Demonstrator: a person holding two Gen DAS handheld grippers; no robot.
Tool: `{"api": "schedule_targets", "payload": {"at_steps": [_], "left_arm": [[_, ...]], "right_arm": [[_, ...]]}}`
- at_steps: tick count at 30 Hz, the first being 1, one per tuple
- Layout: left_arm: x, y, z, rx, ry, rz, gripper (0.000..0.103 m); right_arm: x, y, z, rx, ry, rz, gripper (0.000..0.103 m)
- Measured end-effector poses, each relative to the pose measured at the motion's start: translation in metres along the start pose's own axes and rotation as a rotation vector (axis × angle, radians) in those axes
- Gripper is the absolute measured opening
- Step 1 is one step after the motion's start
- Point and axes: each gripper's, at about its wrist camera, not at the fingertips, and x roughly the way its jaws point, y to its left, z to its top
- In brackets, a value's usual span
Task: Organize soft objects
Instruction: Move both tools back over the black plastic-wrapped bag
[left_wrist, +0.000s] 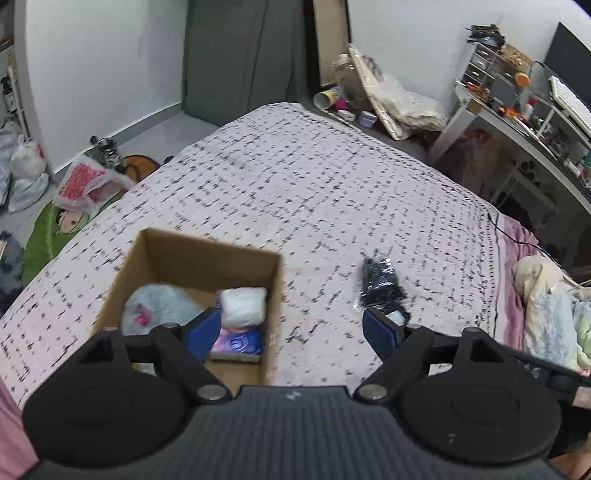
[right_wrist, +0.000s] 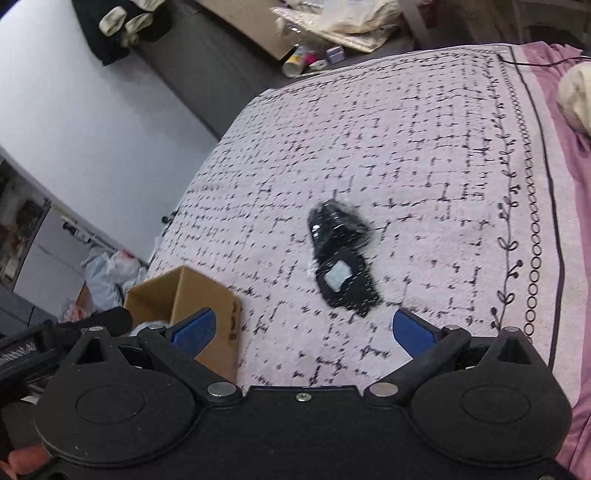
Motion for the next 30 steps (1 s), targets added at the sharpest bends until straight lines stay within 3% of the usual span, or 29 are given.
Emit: {"api": "schedule_targets", "payload": {"at_steps": [5,15,23,30], "left_arm": [[0.012,-0.019,0.007,0.026,0.01,0.006,0.083],[0.046,-0.049,0.021,0.058,0.054,0.019,0.083],[0.07,-0.061,0.04,0.06,0.069,0.038,0.083],[0.102,-0.066,0.051,0.064,0.104,0.058,0.083]], "right_arm": [[0.011,-0.011,0.004,0.03,-0.015,-0.042,0.103],[0.02,-0.02,0.015,0.019,-0.071,-0.015,0.103],[0.051,-0.037,0.019,0.06,-0.042,0.013,0.102],[0.069,-0.034,0.018,0.034,-0.041,0.008,0.09]]}}
